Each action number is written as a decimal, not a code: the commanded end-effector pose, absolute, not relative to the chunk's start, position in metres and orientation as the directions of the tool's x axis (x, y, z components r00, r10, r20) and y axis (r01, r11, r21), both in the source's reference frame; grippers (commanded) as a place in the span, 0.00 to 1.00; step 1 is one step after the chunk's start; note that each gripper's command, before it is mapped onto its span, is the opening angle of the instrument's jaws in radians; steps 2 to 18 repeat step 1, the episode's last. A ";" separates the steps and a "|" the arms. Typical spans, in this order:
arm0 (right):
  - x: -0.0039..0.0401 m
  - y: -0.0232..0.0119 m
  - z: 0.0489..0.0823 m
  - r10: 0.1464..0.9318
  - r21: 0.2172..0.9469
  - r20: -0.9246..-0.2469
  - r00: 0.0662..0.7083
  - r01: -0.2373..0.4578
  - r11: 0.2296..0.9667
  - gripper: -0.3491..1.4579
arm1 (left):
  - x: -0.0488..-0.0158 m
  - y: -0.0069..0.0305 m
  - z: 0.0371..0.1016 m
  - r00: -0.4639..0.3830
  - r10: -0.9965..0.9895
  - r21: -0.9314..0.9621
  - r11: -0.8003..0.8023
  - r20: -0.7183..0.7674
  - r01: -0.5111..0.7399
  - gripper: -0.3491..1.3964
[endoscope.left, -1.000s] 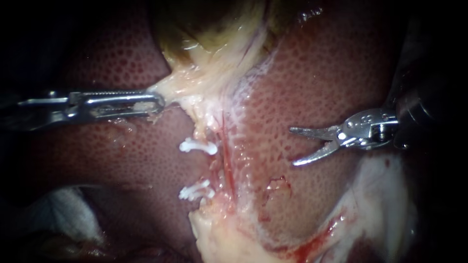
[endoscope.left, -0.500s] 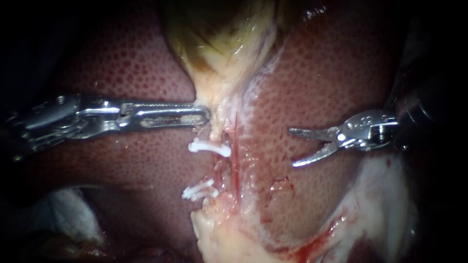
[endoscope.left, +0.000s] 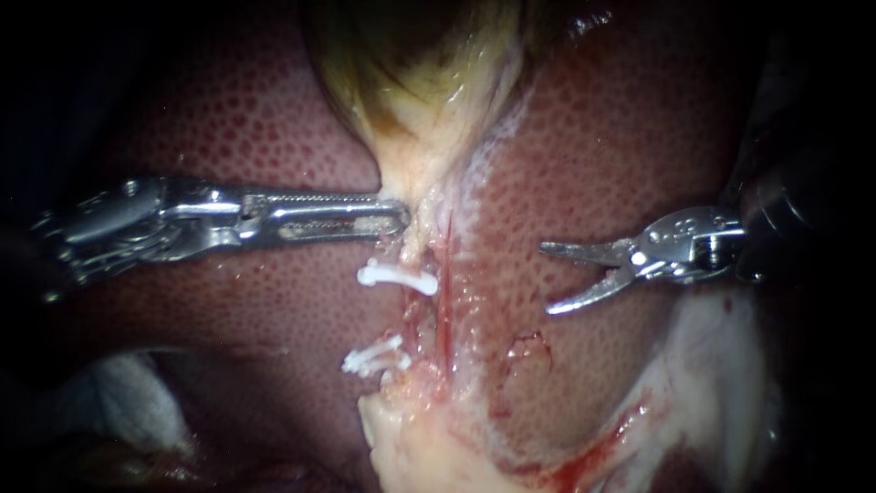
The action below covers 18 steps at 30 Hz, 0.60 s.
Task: Go back from the cut left tube
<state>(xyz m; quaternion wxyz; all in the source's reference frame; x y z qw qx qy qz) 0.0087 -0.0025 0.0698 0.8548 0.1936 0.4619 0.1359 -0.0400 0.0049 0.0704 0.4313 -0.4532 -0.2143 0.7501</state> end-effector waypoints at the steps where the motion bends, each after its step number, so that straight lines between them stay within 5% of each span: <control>1: 0.0087 -0.0025 0.0698 0.412 0.457 -0.737 0.537 -0.054 0.888 0.98 | -0.0400 0.0049 0.0704 -0.217 0.841 -0.712 -0.536 -0.495 -0.453 0.00; 18: 0.0087 -0.0025 0.0698 0.412 0.457 -0.737 0.537 -0.054 0.888 0.98 | -0.0400 0.0049 0.0704 -0.217 0.841 -0.712 -0.536 -0.495 -0.453 0.00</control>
